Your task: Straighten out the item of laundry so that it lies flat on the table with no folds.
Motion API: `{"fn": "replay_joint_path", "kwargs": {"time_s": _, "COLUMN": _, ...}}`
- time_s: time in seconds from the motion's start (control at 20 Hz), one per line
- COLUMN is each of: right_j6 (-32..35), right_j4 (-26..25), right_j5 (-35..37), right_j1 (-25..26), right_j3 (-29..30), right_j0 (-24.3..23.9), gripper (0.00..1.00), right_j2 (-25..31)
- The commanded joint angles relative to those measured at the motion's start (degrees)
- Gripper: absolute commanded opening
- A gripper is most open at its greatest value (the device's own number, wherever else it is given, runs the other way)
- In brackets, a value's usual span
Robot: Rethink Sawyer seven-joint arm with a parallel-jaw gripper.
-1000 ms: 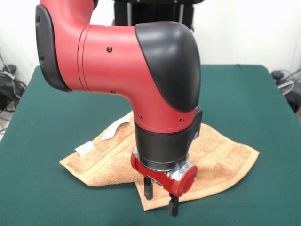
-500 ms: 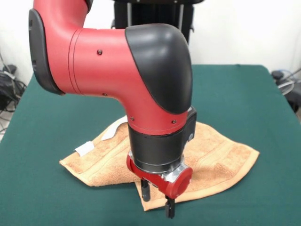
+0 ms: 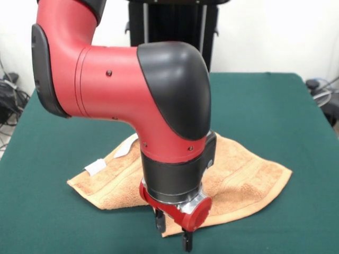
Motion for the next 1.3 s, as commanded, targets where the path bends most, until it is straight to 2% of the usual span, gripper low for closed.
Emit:
{"fn": "replay_joint_path", "kwargs": {"time_s": 0.05, "right_j6": -11.8, "right_j4": -3.6, "right_j5": 1.1, "right_j1": 3.6, "right_j3": 1.7, "right_j0": 0.8, "gripper": 1.00, "right_j2": 4.2}}
{"fn": "replay_joint_path", "kwargs": {"time_s": 0.35, "right_j6": -10.0, "right_j4": -1.9, "right_j5": 7.0, "right_j1": 5.2, "right_j3": 1.1, "right_j0": 0.5, "gripper": 1.00, "right_j2": 4.0}}
{"fn": "replay_joint_path", "kwargs": {"time_s": 0.5, "right_j6": -8.8, "right_j4": 0.0, "right_j5": 10.2, "right_j1": 5.2, "right_j3": 2.6, "right_j0": -0.3, "gripper": 1.00, "right_j2": 4.5}}
{"fn": "replay_joint_path", "kwargs": {"time_s": 0.95, "right_j6": -9.0, "right_j4": 1.0, "right_j5": 10.5, "right_j1": 4.9, "right_j3": 5.6, "right_j0": -1.8, "gripper": 1.00, "right_j2": 5.0}}
{"fn": "replay_joint_path", "kwargs": {"time_s": 1.3, "right_j6": -12.7, "right_j4": 0.6, "right_j5": 8.7, "right_j1": 3.3, "right_j3": 9.5, "right_j0": -4.2, "gripper": 1.00, "right_j2": 6.3}}
